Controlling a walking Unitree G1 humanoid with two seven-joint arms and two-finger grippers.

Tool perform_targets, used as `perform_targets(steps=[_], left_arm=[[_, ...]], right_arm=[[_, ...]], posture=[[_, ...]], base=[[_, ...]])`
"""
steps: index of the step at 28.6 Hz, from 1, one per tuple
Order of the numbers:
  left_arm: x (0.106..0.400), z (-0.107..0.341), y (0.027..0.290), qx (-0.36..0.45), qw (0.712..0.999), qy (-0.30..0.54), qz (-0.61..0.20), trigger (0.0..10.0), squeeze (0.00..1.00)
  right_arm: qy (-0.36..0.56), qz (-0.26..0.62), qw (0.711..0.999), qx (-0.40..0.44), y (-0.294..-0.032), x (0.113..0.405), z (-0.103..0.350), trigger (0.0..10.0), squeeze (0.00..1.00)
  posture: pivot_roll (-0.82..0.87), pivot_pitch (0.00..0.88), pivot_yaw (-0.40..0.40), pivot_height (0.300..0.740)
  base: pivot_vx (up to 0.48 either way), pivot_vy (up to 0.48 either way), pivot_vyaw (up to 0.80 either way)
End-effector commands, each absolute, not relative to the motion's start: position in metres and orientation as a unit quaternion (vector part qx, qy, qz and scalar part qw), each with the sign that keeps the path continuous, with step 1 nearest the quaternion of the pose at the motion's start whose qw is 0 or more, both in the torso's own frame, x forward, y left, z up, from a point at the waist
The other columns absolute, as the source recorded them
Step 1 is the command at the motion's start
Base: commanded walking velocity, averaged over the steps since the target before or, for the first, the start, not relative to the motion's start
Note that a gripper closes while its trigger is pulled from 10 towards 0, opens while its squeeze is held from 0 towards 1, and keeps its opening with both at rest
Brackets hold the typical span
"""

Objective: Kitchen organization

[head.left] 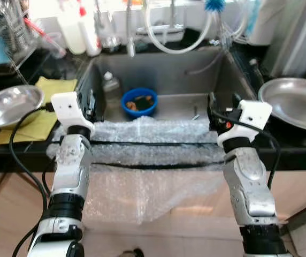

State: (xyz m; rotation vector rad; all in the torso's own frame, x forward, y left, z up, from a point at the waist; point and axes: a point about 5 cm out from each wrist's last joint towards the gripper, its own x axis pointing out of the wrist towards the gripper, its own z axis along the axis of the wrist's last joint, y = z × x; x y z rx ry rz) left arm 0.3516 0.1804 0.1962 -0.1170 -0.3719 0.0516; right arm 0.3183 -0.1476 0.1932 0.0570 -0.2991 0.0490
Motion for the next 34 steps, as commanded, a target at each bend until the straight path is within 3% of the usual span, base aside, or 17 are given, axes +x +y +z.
perform_targets(steps=[1, 34], left_arm=[[0.3502, 0.1954, 0.1793, -0.062, 0.981, -0.183, 0.021, 10.0, 0.00], [0.3513, 0.1918, 0.1748, -0.052, 0.985, -0.166, 0.009, 10.0, 0.00]], right_arm=[[-0.156, 0.022, 0.987, 0.026, -0.1496, 0.3165, 0.1968, 10.0, 0.00], [-0.146, 0.006, 0.989, 0.013, -0.1536, 0.3192, 0.1980, 10.0, 0.00]], posture=[[-0.10, 0.106, 0.062, 0.740], [-0.09, 0.109, 0.062, 0.740]], base=[[0.000, 0.000, 0.00], [0.000, -0.008, 0.00]])
